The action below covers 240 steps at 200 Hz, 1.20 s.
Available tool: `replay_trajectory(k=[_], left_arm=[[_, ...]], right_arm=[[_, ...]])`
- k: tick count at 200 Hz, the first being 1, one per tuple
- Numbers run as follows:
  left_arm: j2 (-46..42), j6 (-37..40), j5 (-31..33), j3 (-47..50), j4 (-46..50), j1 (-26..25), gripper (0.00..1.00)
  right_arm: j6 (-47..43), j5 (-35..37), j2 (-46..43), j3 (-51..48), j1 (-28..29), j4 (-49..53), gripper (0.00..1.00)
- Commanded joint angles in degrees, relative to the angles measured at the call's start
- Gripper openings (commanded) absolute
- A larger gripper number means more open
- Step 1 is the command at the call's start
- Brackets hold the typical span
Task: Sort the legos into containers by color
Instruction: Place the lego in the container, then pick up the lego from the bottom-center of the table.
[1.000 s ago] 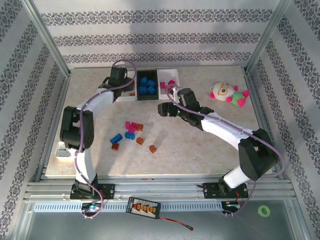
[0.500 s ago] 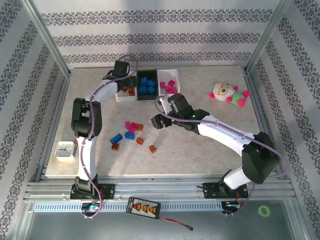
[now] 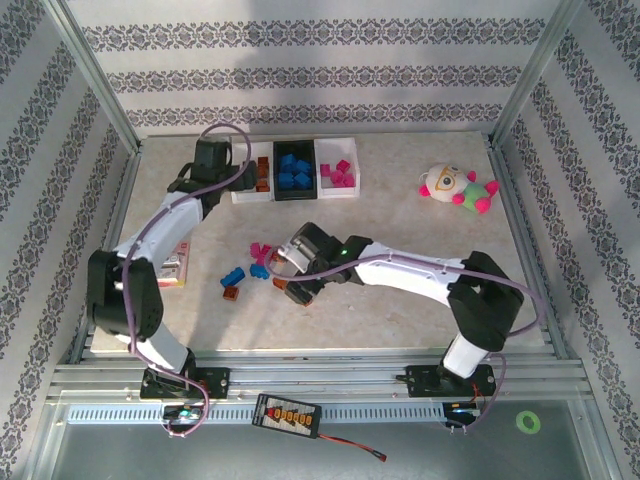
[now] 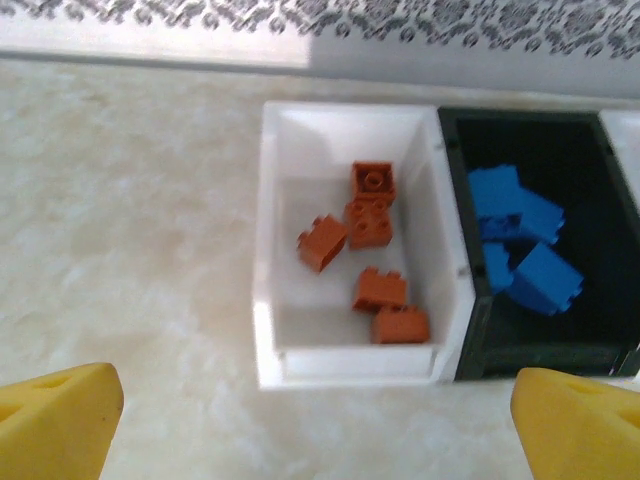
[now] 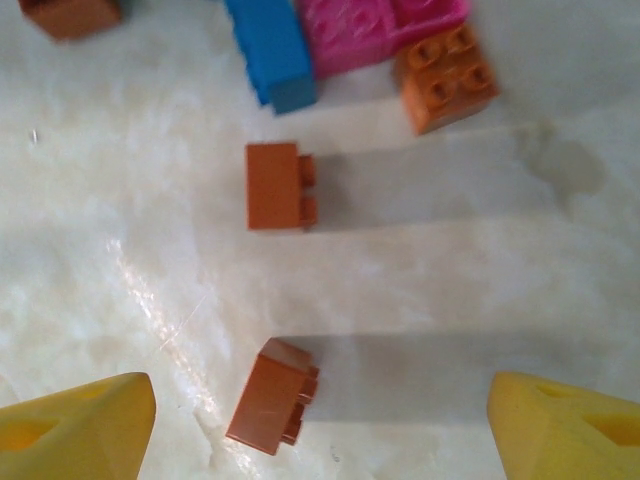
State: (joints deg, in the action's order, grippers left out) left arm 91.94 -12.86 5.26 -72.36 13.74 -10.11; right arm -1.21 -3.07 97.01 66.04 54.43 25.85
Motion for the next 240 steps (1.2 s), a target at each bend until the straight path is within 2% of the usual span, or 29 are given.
replay_trajectory(k=[1, 58, 103, 124, 163, 208, 240], left_arm=[[-4.4, 0.7, 3.0, 5.8, 0.9, 0.0, 0.99], [-10.9, -1.0, 2.7, 13.9, 1.7, 0.0, 0.99], [-11.5, 0.4, 1.9, 15.0, 2.5, 0.0, 0.99], [-12.3, 1.0, 2.4, 15.9, 2.5, 0.1, 0.99], [-14.0, 2.0, 1.1, 17.2, 3.3, 0.1, 0.99], [-17.9, 1.9, 0.8, 21.5, 4.0, 0.1, 0.99], [-21.0, 1.1, -4.4, 27.6, -0.3, -0.4, 0.99]], right_arm=[[-3.5, 1.4, 3.0, 2.6, 1.1, 3.9, 0.86], [-5.3, 1.2, 9.1, 5.9, 1.8, 7.3, 0.73], [-4.7, 0.9, 11.2, 7.0, 1.8, 8.7, 0.5], [-4.4, 0.6, 11.8, 7.6, 1.7, 9.0, 0.36], [-3.3, 0.2, 11.7, 7.9, 0.6, 8.8, 0.2], [-2.5, -2.1, 6.8, 9.4, -2.4, 7.5, 0.19], [-0.7, -2.1, 6.1, 13.1, -6.3, 0.4, 0.19]])
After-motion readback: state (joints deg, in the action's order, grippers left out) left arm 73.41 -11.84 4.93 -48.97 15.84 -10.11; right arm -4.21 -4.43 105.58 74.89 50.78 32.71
